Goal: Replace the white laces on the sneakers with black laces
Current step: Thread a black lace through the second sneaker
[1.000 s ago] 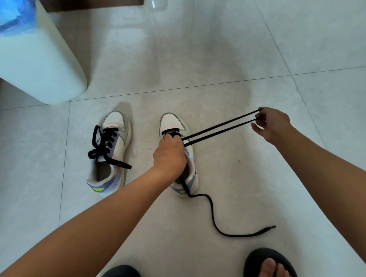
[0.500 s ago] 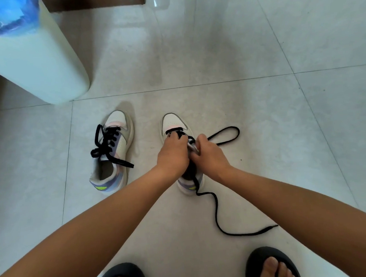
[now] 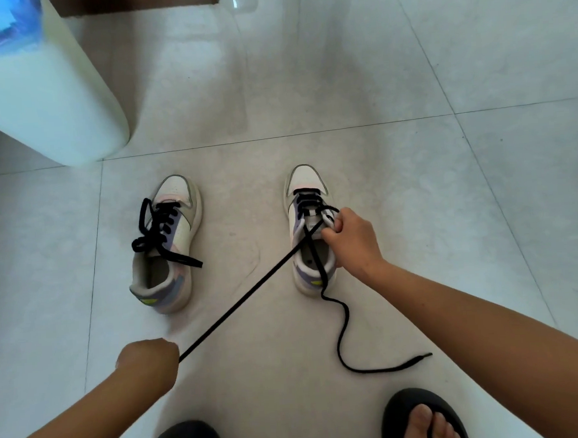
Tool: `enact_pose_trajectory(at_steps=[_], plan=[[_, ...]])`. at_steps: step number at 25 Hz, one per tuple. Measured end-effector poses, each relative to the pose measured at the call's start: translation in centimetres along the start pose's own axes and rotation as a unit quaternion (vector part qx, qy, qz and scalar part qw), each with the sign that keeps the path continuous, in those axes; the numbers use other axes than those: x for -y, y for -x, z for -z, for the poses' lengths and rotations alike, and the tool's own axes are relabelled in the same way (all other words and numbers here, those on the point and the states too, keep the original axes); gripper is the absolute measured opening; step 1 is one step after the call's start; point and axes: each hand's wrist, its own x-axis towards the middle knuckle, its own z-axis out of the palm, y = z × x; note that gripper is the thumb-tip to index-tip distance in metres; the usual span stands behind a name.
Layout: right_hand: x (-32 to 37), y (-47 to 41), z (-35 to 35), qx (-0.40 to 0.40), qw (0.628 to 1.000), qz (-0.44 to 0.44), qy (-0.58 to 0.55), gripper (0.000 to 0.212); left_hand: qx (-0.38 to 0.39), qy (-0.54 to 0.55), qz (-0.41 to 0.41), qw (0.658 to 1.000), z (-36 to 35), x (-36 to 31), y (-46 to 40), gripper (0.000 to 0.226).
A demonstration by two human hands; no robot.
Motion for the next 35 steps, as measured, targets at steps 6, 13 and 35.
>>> enact_pose_trajectory(at_steps=[6, 13, 35], plan=[[-0.2, -1.1, 1.4, 0.024, 0.988, -0.053, -0.143, 0.01, -0.295, 0.148, -0.075, 0.941, 8.7, -4.2, -1.0, 0.024], [-0.8, -4.2, 2.3, 0.052, 0.993, -0.096, -0.05, 0.013, -0.396, 0.247, -0.138, 0.874, 18.0, -9.7, -4.3, 0.032], [-1.4, 0.5, -0.1, 0.019, 0.997, -0.06, -0.055, 0.034, -0.462, 0.214, -0.093, 0.856, 7.3, -1.0, -4.3, 0.013]])
